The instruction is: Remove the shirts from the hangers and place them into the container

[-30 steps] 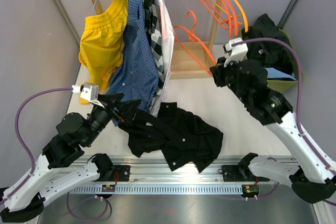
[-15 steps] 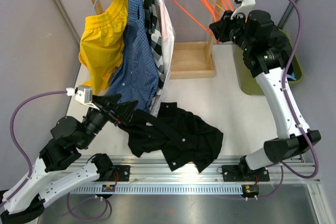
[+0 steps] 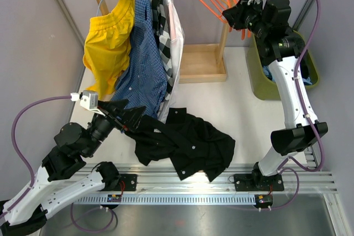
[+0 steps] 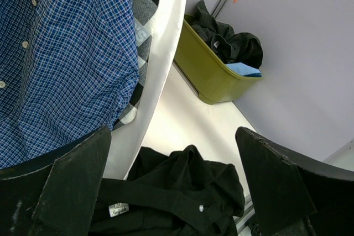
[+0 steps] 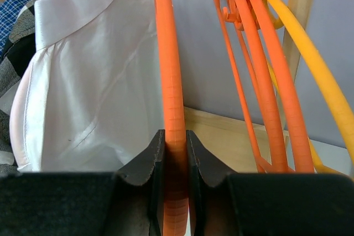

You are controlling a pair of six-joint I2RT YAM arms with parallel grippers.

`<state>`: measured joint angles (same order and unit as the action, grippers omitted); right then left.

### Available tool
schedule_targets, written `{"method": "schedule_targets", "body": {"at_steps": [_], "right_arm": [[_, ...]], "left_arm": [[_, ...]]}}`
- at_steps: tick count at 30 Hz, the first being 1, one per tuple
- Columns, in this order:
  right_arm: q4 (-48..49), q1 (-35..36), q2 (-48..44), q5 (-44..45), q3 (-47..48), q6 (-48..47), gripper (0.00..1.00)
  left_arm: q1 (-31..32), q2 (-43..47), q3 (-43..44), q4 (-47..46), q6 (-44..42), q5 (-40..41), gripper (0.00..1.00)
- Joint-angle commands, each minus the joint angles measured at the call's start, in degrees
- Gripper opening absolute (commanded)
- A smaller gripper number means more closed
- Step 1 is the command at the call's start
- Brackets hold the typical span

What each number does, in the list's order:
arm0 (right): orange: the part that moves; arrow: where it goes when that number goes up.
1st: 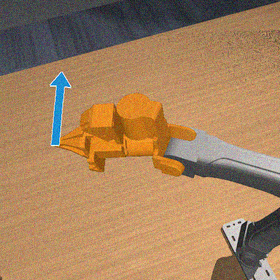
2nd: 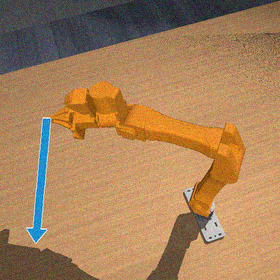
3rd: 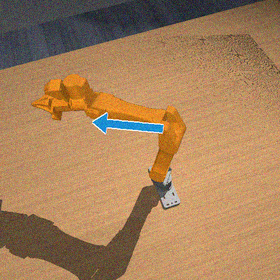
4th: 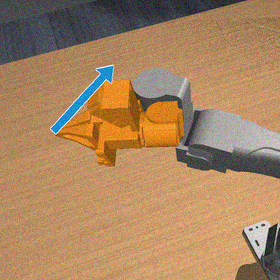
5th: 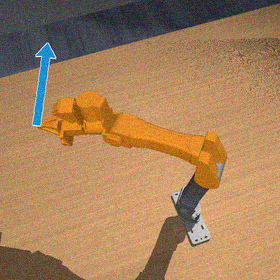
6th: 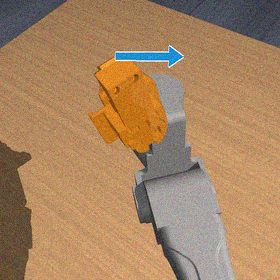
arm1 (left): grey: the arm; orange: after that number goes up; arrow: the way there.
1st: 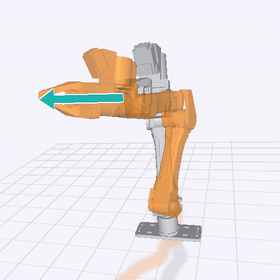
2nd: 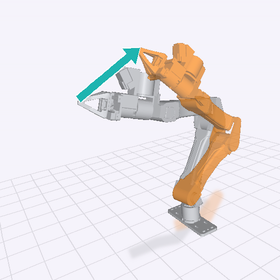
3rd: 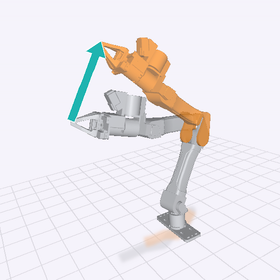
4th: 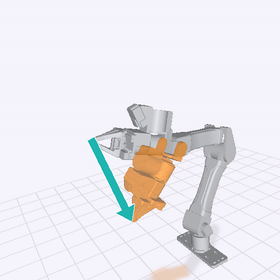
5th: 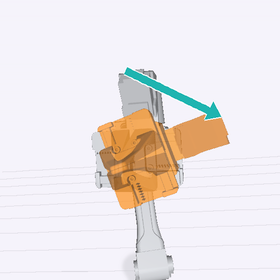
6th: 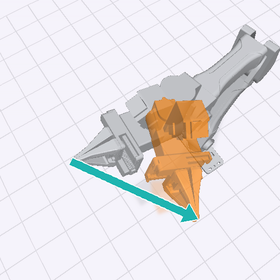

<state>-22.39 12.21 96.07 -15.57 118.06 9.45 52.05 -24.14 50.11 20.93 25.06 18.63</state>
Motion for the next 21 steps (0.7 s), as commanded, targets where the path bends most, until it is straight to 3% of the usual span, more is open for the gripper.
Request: {"method": "schedule_targets", "body": {"at_steps": [1, 9, 19, 20, 21], "right_arm": [[2.09, -0.17, -0.88, 2.38, -0.02, 0.66, 0.0], [0.6, -0.17, -3.78, 13.62, -6.26, 1.62, 0.0], [3.5, -0.17, -7.21, 13.03, -12.94, 1.71, 0.0], [3.67, -0.17, -7.3, 12.07, -13.29, 1.71, 0.07], [4.28, -0.17, -7.56, 11.62, -13.73, 1.71, 0.22]], "left_arm": [[-0.11, 0.32, 0.26, -2.03, -0.01, -0.18, 0.99], [-0.11, -0.03, 0.17, -2.65, 0.6, -0.44, 0.99], [-0.11, -1.17, 0.34, -3.17, 0.78, -0.88, 0.99], [-0.11, -1.26, 0.43, -3.17, 0.87, -0.88, 0.99], [-0.11, -1.26, 0.43, -3.17, 0.96, -0.88, 0.99]]}}
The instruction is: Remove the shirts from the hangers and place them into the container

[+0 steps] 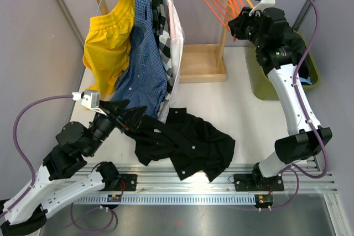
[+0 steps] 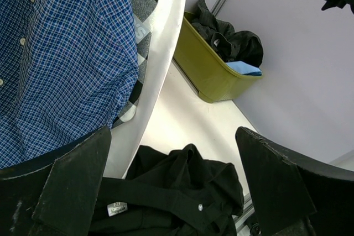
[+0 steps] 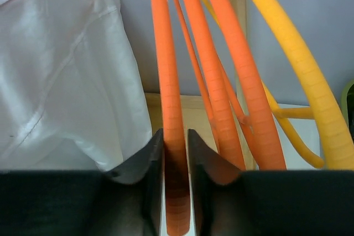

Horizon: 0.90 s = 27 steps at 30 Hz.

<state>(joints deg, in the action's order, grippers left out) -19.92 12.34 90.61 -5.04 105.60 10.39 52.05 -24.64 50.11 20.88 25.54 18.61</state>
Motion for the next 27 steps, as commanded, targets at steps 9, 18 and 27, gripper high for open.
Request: {"method": "schedule_targets", "body": {"at_steps": [9, 18, 27], "right_arm": [[7.6, -0.03, -14.82, -11.3, -17.95, 4.97, 0.99], [9.03, 23.67, -32.26, -4.73, -53.8, 9.47, 1.0], [19.22, 48.12, -12.69, 4.77, -61.06, 18.7, 0.99]], "left_arm": [[-0.11, -0.58, 0.34, -2.78, 0.91, -1.03, 0.99], [-0.11, -1.11, -1.42, -2.87, 1.97, -2.09, 0.99], [-0.02, -0.84, -1.86, -2.6, 2.76, -1.39, 0.99]]}}
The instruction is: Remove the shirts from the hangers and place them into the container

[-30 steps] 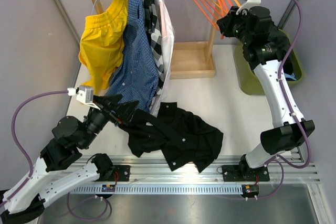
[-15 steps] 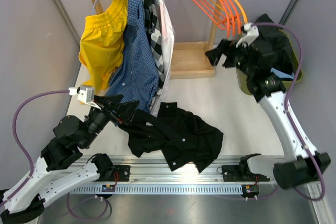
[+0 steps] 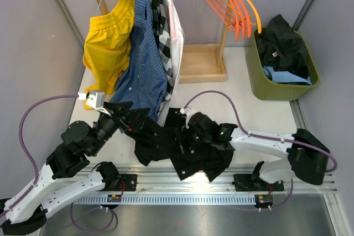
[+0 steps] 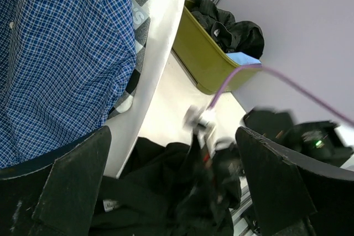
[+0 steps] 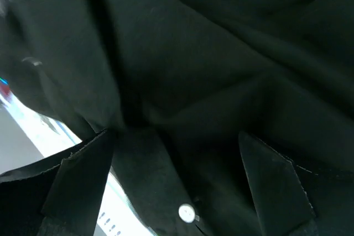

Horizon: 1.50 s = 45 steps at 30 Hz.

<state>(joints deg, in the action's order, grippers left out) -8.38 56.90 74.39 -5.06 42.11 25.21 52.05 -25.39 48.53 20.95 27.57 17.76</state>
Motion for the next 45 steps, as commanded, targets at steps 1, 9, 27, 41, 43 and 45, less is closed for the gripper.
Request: {"method": "schedule_targets", "body": {"at_steps": [1, 9, 27, 41, 43, 45], "right_arm": [[9.68, 4.26, 5.57, 4.71, 3.58, 3.62, 0.99], [5.51, 9.79, 21.75, 13.35, 15.53, 3.7, 1.0], [-15.89, 14.29, 42.68, 27.4, 15.65, 20.23, 0.68], [-12.0, -4.41, 15.93, 30.54, -3.87, 26.47, 0.0], [-15.51, -11.42, 9.58, 33.79, -3.96, 24.71, 0.0], [-16.92, -14.96, -0.27, 36.07, -2.65, 21.74, 0.0]], "left_arm": [[-0.11, -0.1, -0.28, -2.49, 0.64, -0.36, 0.99], [-0.02, 1.83, -0.1, -0.47, 0.99, 0.52, 0.99], [-0.11, 3.33, -2.91, -1.0, 1.78, 0.35, 0.99], [-0.11, 3.24, -3.01, -0.47, 3.8, -0.62, 0.99], [-0.02, 3.06, -3.01, -0.73, 4.07, -1.23, 0.99], [-0.02, 2.62, -3.01, -0.82, 4.33, -1.85, 0.99]]}}
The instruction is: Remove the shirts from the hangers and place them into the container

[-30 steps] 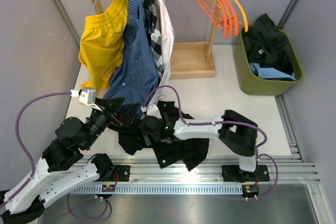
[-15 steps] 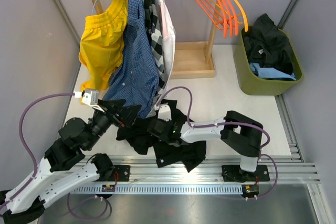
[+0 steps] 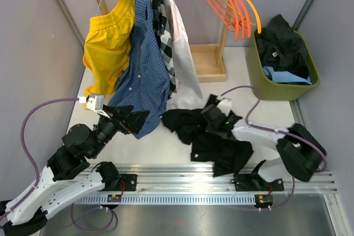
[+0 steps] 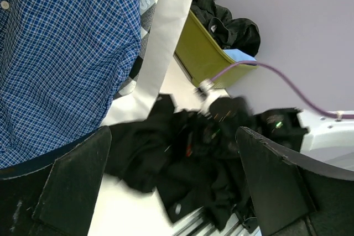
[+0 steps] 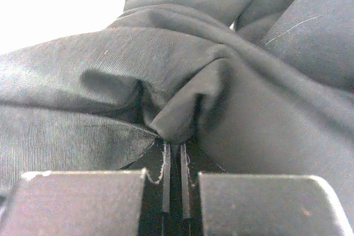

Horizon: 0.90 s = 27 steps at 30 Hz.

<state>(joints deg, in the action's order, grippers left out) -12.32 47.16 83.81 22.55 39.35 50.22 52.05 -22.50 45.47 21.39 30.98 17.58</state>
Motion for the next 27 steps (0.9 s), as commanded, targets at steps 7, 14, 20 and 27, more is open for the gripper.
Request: {"method": "schedule_targets", "body": {"at_steps": [7, 14, 20, 27], "right_arm": [[-18.53, -16.12, -28.7, 20.15, 11.77, -12.85, 0.0], [-13.27, -33.86, -28.8, 15.01, 19.44, -21.03, 0.0], [-7.2, -51.01, -17.38, 3.5, 33.4, -19.73, 0.0], [2.83, -56.82, 1.51, -4.78, 61.67, -20.42, 0.0]], "left_arm": [[-0.02, -1.14, -1.0, -3.19, 1.8, -3.17, 0.99], [-0.02, -1.14, -1.18, -3.19, 1.54, -3.35, 0.99], [-0.02, -0.88, -0.74, -2.67, 1.01, -3.35, 0.99], [-0.11, -1.84, 1.19, -1.79, 0.39, -3.96, 0.99]]}}
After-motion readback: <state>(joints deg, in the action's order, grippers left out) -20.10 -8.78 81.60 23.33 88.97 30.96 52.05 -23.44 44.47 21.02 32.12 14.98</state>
